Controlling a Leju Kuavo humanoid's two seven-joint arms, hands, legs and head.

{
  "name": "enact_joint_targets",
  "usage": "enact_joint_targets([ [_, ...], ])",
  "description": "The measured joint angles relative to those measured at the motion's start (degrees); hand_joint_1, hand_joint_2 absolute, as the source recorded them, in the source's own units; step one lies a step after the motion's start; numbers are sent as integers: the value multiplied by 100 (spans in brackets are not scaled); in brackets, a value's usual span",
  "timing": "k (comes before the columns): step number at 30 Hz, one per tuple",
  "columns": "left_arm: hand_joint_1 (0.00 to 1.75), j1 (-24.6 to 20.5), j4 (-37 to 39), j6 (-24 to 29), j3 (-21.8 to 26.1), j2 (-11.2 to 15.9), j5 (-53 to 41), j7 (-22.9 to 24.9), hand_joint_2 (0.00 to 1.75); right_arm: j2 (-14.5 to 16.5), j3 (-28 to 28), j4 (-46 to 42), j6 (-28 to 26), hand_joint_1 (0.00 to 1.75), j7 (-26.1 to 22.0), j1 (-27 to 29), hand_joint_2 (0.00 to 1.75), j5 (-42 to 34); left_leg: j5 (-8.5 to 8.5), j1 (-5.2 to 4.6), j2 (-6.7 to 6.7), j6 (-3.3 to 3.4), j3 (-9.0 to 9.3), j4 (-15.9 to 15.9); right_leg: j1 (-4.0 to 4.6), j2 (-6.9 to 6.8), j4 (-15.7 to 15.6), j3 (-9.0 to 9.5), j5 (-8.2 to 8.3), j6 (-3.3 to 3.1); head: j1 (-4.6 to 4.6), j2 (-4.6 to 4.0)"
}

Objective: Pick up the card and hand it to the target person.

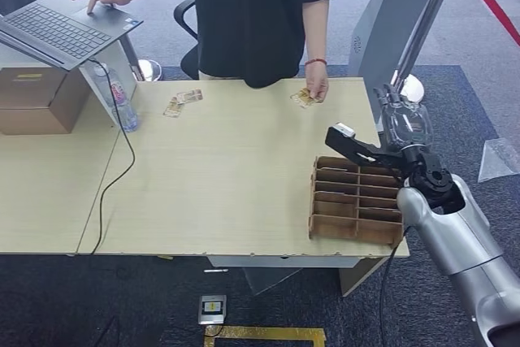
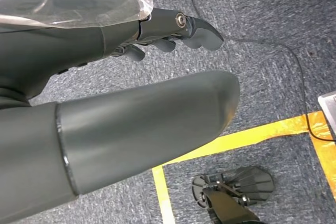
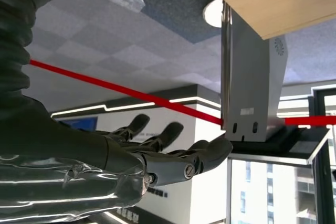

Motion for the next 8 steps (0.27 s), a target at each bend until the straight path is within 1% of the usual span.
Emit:
enact_joint_targets([
  [4,0,25,0,-11,0,16,24,-1,0,-57,-169,-492,170,0,129,273,175,-281,0,0,1,0,3,0,0,1,-1,-1,0,0,1,0],
  [8,0,40,0,-23,0,33,45,-1,0,-190,-405,-1076,316,0,227,598,175,-574,0,0,1,0,2,0,0,0,-3,0,0,0,0,0],
])
